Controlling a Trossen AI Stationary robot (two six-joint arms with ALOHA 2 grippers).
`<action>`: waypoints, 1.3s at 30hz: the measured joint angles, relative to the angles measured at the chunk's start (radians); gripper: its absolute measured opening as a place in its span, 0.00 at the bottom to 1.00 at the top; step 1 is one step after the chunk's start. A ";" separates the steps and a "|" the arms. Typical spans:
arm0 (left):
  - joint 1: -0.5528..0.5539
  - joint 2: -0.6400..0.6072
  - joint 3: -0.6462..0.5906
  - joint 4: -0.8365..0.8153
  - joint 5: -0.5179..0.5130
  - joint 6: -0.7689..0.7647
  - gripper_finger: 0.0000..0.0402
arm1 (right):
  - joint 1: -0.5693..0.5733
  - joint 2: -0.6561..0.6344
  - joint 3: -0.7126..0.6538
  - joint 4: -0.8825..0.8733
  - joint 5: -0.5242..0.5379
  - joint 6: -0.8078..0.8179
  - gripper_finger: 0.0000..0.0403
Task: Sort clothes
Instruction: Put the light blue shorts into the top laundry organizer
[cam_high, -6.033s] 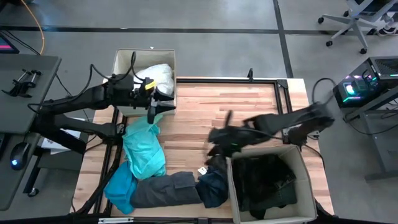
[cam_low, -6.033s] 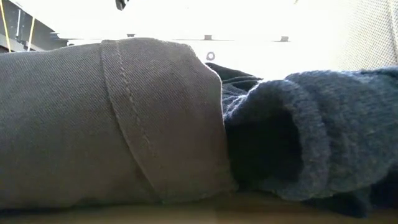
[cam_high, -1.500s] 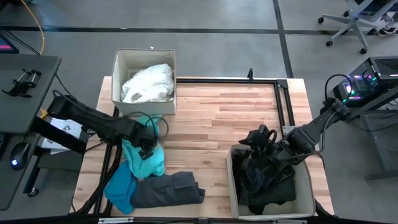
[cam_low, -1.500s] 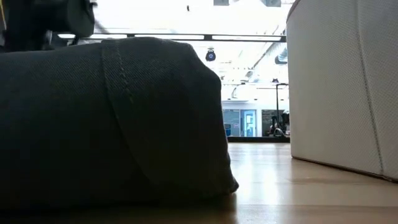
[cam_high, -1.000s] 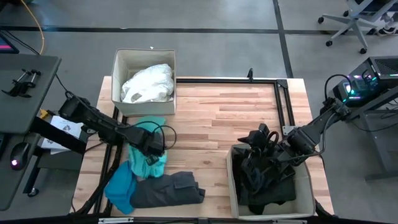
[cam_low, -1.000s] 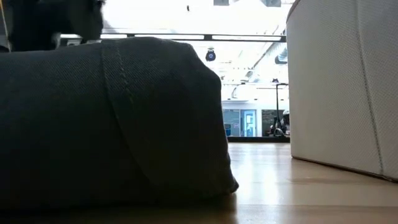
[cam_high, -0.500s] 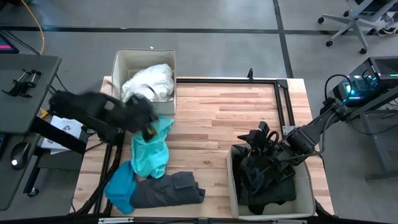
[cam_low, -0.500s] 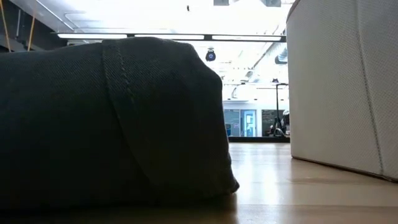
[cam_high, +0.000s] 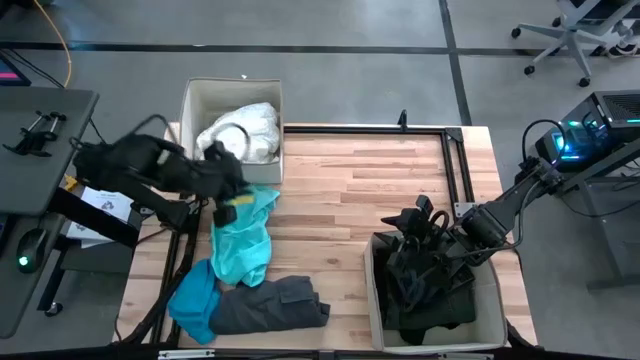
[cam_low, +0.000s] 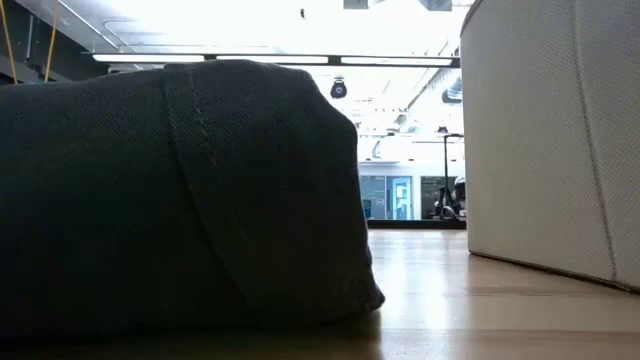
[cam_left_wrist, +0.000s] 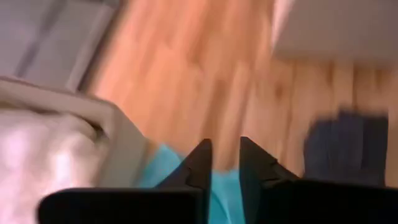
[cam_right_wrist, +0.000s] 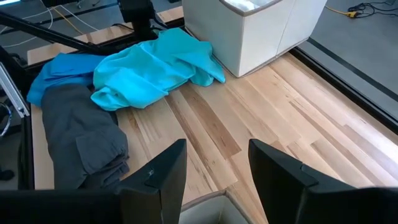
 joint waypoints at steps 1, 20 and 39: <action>0.000 0.000 -0.040 0.001 0.035 0.011 0.10 | 0.000 0.000 0.000 0.000 0.000 0.000 0.41; 0.034 0.045 -1.077 0.590 0.256 -0.242 0.75 | 0.000 0.000 0.000 0.011 -0.008 0.000 0.41; 0.032 -0.014 -0.663 0.334 0.245 -0.192 0.00 | 0.000 0.000 0.000 0.053 -0.006 -0.027 0.41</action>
